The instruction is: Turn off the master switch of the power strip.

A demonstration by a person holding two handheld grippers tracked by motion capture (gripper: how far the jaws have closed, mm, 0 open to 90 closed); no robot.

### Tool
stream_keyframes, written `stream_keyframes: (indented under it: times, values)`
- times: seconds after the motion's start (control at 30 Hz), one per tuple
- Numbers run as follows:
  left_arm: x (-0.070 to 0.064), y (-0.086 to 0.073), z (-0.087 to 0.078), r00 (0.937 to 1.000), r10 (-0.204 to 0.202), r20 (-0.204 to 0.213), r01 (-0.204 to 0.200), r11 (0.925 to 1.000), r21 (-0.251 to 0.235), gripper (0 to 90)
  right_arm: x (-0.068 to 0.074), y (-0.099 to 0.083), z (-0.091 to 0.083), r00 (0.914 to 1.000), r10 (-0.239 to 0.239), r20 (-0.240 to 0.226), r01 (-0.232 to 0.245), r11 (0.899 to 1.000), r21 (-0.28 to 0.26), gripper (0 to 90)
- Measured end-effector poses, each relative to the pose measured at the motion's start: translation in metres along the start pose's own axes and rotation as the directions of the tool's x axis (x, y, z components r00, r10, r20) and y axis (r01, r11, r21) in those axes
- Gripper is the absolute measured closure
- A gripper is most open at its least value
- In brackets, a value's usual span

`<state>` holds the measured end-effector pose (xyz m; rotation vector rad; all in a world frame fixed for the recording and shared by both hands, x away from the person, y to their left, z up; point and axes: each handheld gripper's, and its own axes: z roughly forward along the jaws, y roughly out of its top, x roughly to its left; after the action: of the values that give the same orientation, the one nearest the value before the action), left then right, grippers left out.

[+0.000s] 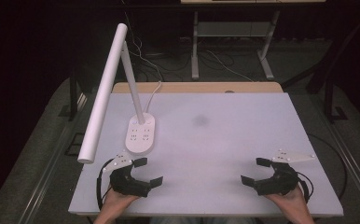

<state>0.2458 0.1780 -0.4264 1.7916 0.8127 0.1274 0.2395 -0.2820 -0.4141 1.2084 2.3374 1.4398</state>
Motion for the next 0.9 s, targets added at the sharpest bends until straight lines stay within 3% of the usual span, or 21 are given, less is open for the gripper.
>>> stream_keyframes:
  times: [0.9]
  values:
    - [-0.0049,0.0038,-0.0022,0.9997,0.018,0.016,-0.018,0.9995,0.025,0.0,0.0017,-0.0022,-0.0005,0.9999,-0.004,-0.011,0.005,0.999,0.034,0.1]
